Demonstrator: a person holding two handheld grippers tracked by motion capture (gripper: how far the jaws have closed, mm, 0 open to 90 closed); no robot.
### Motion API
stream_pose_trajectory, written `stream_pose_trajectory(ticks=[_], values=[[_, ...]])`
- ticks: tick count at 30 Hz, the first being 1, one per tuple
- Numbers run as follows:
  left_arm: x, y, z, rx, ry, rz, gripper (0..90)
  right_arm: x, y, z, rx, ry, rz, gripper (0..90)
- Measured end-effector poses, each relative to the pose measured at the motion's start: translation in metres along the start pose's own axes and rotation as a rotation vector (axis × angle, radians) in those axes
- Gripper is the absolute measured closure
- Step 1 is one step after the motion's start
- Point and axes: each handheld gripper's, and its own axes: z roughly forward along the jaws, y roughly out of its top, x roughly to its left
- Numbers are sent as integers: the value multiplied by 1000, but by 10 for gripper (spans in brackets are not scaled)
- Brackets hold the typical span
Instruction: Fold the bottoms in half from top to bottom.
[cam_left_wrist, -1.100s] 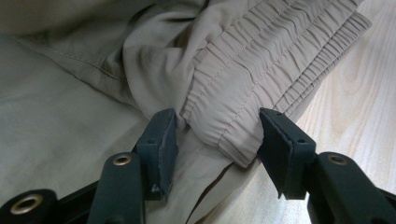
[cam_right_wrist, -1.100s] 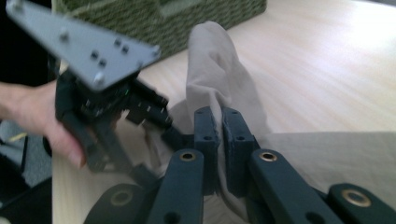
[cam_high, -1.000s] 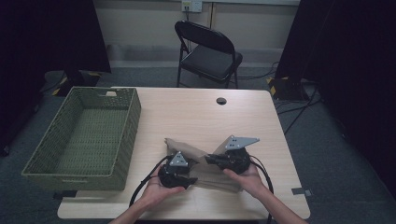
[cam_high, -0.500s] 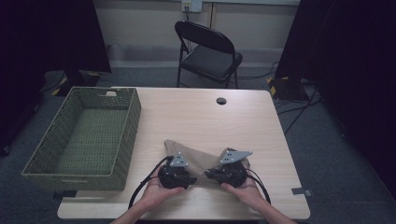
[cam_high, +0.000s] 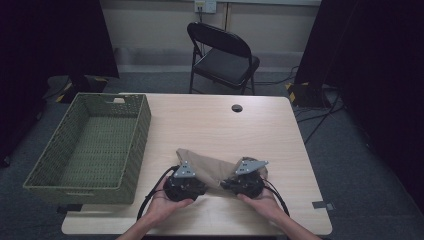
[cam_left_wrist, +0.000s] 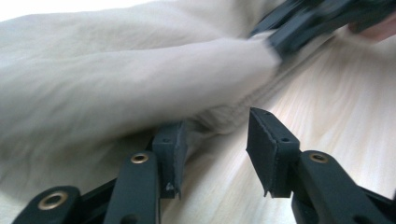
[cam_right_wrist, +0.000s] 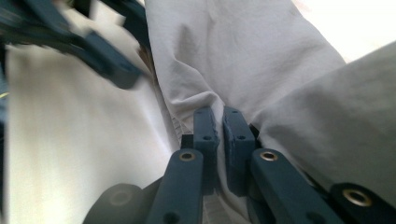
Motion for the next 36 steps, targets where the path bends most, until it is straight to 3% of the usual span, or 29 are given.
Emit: stream_pose_trajectory(ticks=[6,11,17,22,26,29,36], values=[[6,14,-17,-97,-44,-8,589,-5,3,2,-1,-1,5,862],[16,24,-21,-146,-27,-16,563,-3,3,3,7,8,-1,860],[32,18,-15,-90,52,-21,543,7,4,7,20,62,-50,860],[44,1,-6,17,25,-49,540,7,4,7,20,71,-54,859],[37,-3,5,89,15,0,507,1,5,6,17,50,-52,850],[34,-4,11,96,2,-3,504,-6,6,5,11,24,-43,835],[21,-3,20,113,4,42,504,-18,7,0,-7,-41,-7,758]])
